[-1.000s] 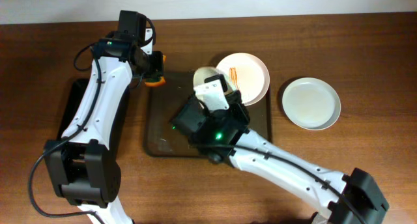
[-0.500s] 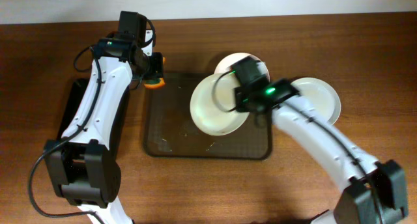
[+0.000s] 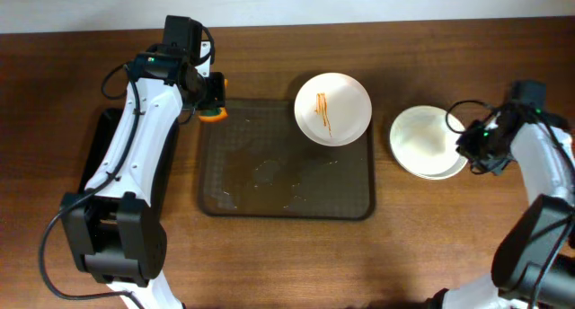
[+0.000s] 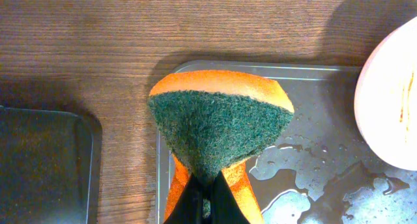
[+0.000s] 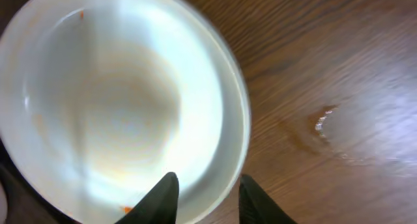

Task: Clean dirty plates on tray and stack at the side
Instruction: 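Lift the lower plate with the right gripper and stack it on the right plate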

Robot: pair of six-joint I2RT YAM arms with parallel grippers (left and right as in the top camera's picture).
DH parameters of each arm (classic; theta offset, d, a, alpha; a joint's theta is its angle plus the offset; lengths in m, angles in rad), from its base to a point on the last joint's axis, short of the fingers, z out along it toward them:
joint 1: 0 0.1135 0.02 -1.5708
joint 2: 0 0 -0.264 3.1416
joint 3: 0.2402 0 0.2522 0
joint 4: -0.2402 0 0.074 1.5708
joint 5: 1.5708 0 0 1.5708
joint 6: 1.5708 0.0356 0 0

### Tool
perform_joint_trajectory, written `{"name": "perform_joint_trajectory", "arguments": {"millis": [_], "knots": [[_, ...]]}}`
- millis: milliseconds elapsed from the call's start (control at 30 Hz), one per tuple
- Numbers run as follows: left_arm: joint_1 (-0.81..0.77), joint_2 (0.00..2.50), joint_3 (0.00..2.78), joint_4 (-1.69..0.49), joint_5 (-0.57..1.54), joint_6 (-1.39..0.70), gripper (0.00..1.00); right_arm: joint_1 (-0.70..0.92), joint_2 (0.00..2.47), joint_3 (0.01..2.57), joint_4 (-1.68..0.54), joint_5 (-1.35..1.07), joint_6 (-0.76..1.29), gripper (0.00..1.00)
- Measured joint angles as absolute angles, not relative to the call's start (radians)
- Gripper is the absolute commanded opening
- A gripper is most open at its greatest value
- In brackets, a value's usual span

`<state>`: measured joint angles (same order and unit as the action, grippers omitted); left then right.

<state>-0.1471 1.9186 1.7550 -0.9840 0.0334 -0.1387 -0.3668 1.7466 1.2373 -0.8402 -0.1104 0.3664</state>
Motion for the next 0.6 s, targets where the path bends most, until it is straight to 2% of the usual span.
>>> {"name": "perform_joint_trajectory", "arguments": {"millis": [167, 200, 267, 400, 500, 567, 600], "knots": [[-0.147, 1.919, 1.755, -0.984, 0.033, -0.139, 0.00, -0.198, 1.752, 1.307, -0.825, -0.190, 0.359, 0.45], [-0.147, 1.919, 1.755, -0.983, 0.033, -0.139, 0.00, -0.150, 1.752, 1.325, -0.779, -0.207, 0.359, 0.41], [-0.147, 1.919, 1.755, -0.984, 0.033, -0.139, 0.00, -0.012, 1.755, 1.343, -0.681, -0.220, 0.395, 0.24], [-0.147, 1.919, 1.755, -0.984, 0.033, -0.139, 0.00, 0.184, 1.845, 1.346, -0.626, -0.100, 0.598, 0.21], [-0.147, 1.919, 1.755, -0.985, 0.033, -0.139, 0.00, 0.230, 1.921, 1.346, -0.626, -0.033, 0.719, 0.20], [-0.147, 1.919, 1.755, -0.984, 0.033, -0.139, 0.00, 0.231, 1.958, 1.346, -0.627, -0.018, 0.749, 0.15], [-0.147, 1.919, 1.755, -0.984, 0.033, -0.139, 0.00, 0.231, 1.973, 1.346, -0.633, -0.015, 0.757, 0.08]]}}
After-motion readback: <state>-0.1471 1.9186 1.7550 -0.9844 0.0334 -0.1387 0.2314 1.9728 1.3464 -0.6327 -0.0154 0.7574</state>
